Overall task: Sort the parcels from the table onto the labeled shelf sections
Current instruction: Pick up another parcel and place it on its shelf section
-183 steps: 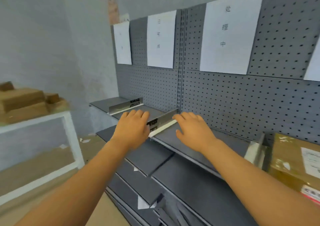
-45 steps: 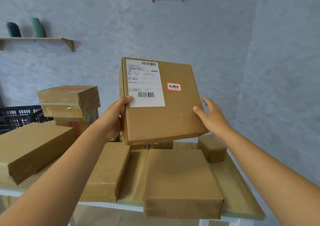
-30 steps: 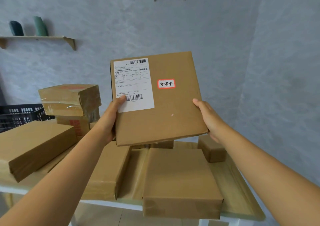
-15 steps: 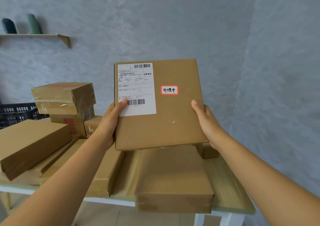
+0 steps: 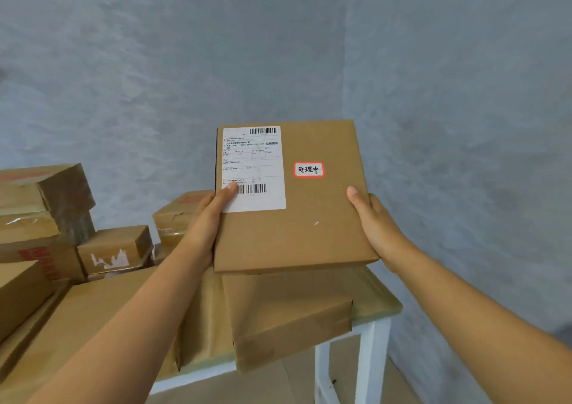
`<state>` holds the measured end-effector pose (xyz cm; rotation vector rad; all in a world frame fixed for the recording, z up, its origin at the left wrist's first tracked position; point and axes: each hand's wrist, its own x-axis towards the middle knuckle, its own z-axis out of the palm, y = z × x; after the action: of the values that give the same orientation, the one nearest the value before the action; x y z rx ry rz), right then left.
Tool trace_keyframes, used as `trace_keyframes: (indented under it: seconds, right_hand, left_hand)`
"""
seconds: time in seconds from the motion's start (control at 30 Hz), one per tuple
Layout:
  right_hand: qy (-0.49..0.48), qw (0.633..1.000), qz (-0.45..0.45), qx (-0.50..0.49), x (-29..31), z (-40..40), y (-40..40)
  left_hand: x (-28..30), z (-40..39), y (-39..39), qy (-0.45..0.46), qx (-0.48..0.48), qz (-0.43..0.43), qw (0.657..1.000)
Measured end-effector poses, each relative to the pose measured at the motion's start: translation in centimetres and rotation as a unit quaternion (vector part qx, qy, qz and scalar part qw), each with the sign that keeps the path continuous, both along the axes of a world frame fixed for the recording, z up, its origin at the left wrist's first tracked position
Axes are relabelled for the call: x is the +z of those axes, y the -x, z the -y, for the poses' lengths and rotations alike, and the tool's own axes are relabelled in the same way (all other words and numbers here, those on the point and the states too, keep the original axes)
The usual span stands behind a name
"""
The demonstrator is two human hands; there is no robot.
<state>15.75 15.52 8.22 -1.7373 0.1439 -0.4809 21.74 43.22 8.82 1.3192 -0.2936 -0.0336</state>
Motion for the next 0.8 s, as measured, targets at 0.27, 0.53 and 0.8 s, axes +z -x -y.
trace_keyframes:
  seconds: [0.27, 0.53, 0.8]
  right_hand:
    - [0.019, 0.980, -0.024, -0.198, -1.4, 0.8, 12.9]
    - [0.004, 0.951, -0.029, -0.308, 0.0, 3.5, 29.7]
    - [0.015, 0.918, -0.012, -0.397, 0.8, 5.3, 47.4]
  left_hand:
    - [-1.1, 4.5, 2.8, -0.003, -0.195, -0.016, 0.981]
    - [-0.7, 13.5, 12.9, 0.002, -0.334, -0.029, 0.942]
    - [0.2, 20.7, 26.9, 0.015, -0.433, 0.006, 0.901]
